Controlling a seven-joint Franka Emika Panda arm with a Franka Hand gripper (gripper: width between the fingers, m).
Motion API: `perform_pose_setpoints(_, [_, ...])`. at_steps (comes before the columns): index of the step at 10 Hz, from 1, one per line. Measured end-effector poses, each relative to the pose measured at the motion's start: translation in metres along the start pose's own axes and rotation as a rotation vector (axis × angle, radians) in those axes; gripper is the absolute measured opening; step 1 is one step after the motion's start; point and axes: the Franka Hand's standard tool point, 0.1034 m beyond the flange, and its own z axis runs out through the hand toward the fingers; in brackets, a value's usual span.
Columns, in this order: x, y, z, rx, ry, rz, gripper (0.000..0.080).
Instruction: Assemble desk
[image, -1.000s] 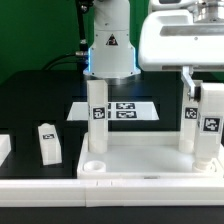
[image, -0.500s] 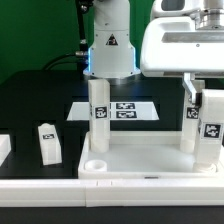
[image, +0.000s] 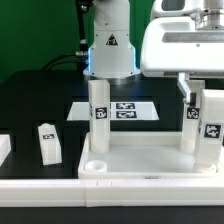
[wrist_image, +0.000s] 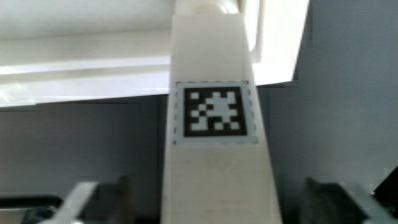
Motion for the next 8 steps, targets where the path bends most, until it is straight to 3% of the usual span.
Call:
perform_pose_setpoints(1, [0.012,0.003,-0.001,0.006,-0.019,0.020,0.0619])
perform_pose_setpoints(4, [0.026,-0.002,0.001,0.028,-0.266,0.116,0.0645])
perform_pose_setpoints(6, [0.014,-0.011,0.004,0.019,-0.358,0.167,0.0649])
perform_pose_setpoints(8, [-0.002,0.000,0.002,0.000,-0.507,0.163,0.0649])
